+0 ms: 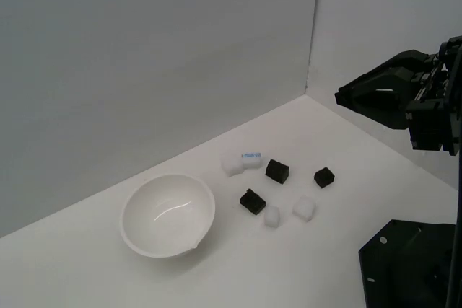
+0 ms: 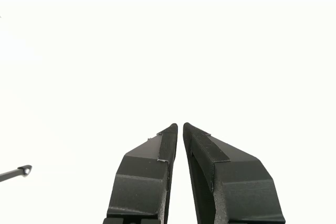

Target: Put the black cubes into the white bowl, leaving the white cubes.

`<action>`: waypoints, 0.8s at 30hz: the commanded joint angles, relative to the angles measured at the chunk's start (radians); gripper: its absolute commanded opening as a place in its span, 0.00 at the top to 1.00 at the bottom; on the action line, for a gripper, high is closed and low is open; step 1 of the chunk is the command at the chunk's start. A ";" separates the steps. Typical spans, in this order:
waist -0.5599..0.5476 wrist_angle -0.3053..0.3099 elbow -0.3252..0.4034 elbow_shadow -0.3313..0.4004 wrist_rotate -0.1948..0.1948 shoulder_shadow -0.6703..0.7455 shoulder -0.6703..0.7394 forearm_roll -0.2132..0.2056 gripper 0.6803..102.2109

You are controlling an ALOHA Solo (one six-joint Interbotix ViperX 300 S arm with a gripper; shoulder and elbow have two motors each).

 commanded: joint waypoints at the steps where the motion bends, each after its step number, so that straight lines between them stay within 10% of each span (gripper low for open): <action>1: 0.025 0.028 -0.035 -0.041 -0.002 -0.058 -0.061 0.002 0.97; 12: 0.028 0.038 -0.069 -0.072 0.005 -0.242 -0.244 0.005 0.81; 24: 0.026 0.038 -0.067 -0.069 0.015 -0.388 -0.388 0.011 0.26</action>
